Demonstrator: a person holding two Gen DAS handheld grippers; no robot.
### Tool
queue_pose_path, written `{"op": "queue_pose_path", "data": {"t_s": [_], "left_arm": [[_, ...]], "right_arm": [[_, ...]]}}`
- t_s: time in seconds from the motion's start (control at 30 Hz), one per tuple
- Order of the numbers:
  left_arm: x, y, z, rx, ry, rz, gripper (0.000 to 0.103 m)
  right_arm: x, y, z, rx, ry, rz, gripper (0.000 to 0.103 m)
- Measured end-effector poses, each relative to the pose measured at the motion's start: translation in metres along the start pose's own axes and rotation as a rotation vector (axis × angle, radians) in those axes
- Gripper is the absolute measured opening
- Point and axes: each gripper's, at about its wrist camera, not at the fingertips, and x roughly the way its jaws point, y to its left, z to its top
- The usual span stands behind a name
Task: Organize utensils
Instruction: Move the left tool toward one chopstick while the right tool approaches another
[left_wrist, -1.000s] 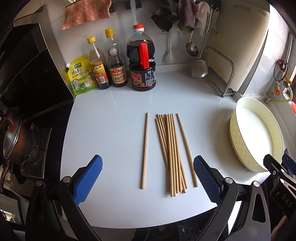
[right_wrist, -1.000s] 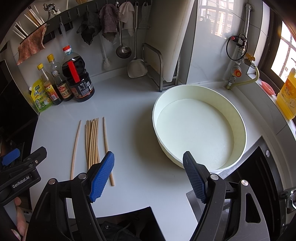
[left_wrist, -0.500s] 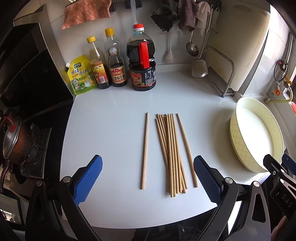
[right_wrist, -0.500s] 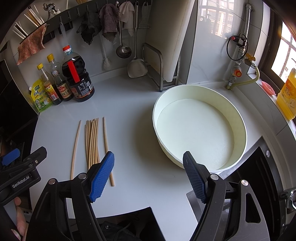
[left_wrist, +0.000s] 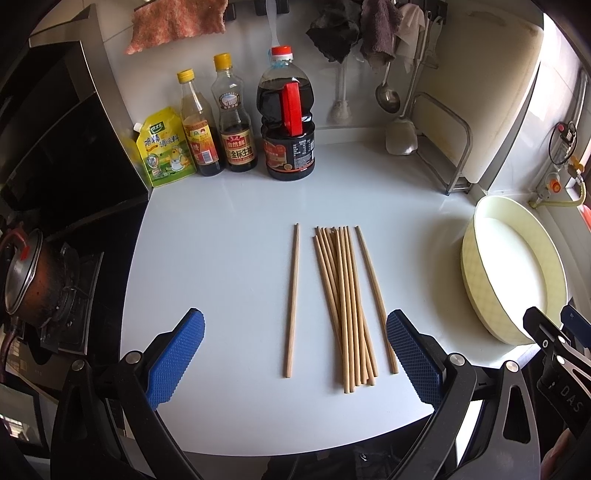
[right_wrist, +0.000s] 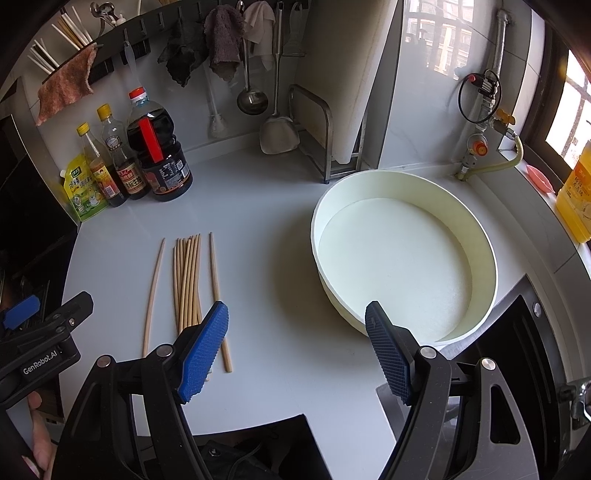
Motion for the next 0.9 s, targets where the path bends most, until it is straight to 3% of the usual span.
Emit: {"op": "queue_pose_path", "data": {"t_s": [0.4, 0.7, 0.9], "left_arm": [[0.04, 0.02, -0.003, -0.012, 0.038, -0.028, 0.097], [0.092, 0.054, -0.006, -0.08, 0.063, 0.016, 0.097], [0.128, 0.059, -0.009, -0.066, 0.096, -0.006, 0.097]], "right_arm": [[0.031, 0.019, -0.001, -0.095, 0.004, 0.108, 0.073], [0.088, 0.051, -0.007, -0.202, 0.056, 0.151, 0.073], [0.135, 0.069, -0.013, -0.25, 0.116, 0.17, 0.073]]}}
